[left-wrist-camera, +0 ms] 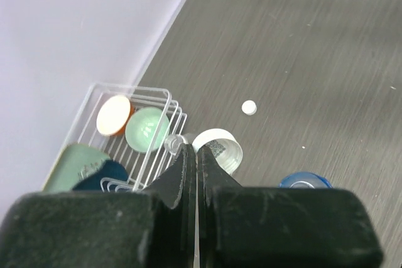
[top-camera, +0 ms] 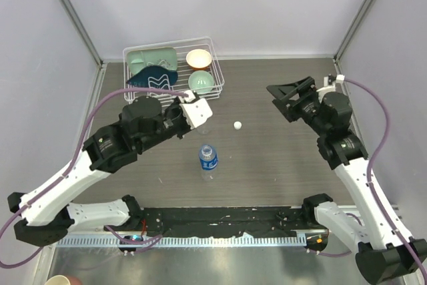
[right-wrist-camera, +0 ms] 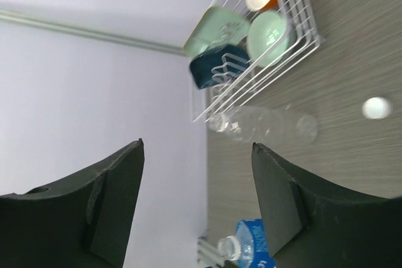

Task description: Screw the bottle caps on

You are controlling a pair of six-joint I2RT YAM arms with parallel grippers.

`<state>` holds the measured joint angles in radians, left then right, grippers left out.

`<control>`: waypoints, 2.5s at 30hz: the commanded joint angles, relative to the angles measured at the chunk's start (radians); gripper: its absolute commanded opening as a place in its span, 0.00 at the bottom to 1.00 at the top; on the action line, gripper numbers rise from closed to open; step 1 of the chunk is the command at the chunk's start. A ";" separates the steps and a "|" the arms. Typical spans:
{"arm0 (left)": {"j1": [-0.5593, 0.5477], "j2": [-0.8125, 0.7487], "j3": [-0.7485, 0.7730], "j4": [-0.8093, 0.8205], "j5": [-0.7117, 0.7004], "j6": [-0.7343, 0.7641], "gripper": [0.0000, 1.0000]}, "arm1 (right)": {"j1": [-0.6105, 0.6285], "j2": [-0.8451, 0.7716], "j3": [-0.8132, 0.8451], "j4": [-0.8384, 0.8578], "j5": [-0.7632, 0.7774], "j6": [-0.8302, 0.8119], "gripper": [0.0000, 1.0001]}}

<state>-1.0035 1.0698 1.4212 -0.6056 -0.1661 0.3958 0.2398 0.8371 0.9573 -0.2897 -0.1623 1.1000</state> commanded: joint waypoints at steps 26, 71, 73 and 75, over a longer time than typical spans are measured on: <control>-0.004 0.071 -0.199 0.668 0.048 0.055 0.00 | 0.286 0.260 -0.197 0.945 -0.218 0.615 0.70; 0.011 0.025 -0.357 0.774 0.016 0.101 0.00 | 0.363 0.218 -0.141 0.942 -0.154 0.567 0.32; 0.013 0.022 -0.358 0.768 0.017 0.100 0.00 | 0.363 0.217 -0.138 0.933 -0.154 0.558 0.23; 0.016 0.019 -0.357 0.761 0.013 0.091 0.00 | 0.362 0.206 -0.132 0.906 -0.151 0.534 0.16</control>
<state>-1.0016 1.1084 1.0744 0.1509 -0.1276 0.4862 0.5964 1.0996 0.7612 0.5903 -0.3244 1.6772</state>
